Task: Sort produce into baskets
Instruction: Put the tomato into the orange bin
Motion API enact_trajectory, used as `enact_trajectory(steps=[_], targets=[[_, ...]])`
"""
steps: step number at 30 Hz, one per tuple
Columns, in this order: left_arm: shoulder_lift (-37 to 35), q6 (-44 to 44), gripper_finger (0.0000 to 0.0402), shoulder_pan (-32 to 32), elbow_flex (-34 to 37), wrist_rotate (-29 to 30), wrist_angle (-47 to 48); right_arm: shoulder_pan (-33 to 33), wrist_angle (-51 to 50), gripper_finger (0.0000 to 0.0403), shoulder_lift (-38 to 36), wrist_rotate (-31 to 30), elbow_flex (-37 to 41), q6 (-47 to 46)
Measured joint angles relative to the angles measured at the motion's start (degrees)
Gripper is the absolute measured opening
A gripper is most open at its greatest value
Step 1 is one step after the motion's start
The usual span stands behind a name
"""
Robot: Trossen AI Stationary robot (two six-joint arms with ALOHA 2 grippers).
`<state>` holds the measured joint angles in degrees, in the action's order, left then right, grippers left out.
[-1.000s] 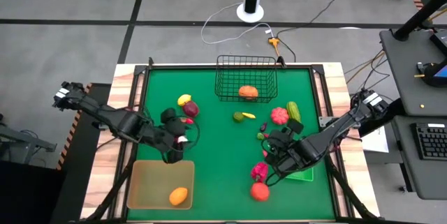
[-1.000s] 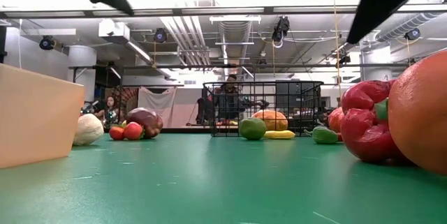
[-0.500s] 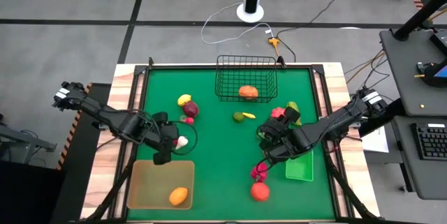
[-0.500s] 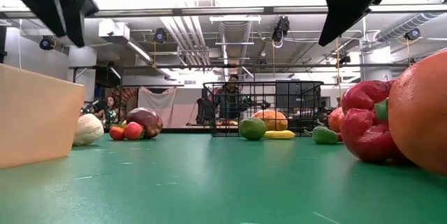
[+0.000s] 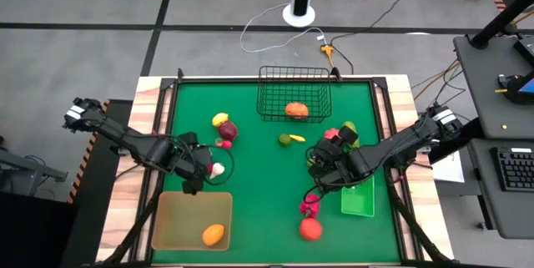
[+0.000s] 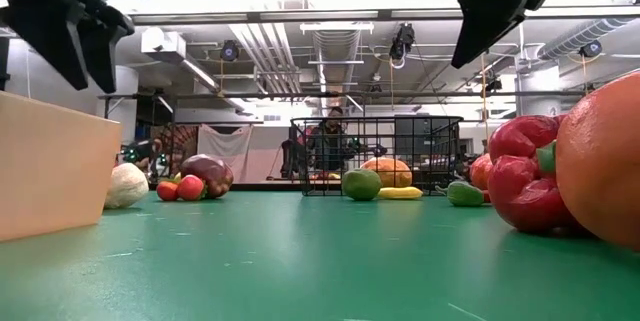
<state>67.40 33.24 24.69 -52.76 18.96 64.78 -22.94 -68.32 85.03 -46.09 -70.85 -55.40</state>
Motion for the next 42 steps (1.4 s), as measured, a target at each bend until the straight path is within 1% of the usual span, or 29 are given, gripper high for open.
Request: enact_trajectory(steps=[3,7,11,15,22,32,42], targets=[[0.00,0.76,0.0285,0.00,1.15,-0.02,1.27,0.12,0.51,0.0171,-0.08,0.26,0.00,0.02],[0.00,-0.39,0.0306,-0.02,3.60,0.00,0.44,1.08,3.64,0.0171,-0.26,3.28,0.00,2.69],[0.00,-2.27,0.0313,-0.04,6.70,0.02,-3.34,2.73,7.61,0.0171,-0.28,7.87,0.00,8.50],[0.00,-3.00,0.0313,-0.07,9.67,-0.02,-6.37,4.46,9.53,0.0171,-0.28,10.15,0.00,12.40],[0.01,-2.62,0.0314,-0.28,12.87,-0.02,-7.83,5.51,9.47,0.0171,-0.28,10.56,0.00,13.35],[0.02,-3.16,0.0314,-1.44,15.30,0.03,-12.26,5.49,9.79,0.0171,-0.28,10.55,0.00,14.11],[0.02,-1.19,0.0310,-1.95,16.92,-0.25,-15.35,5.49,10.17,0.0171,-0.28,10.54,0.00,15.03]])
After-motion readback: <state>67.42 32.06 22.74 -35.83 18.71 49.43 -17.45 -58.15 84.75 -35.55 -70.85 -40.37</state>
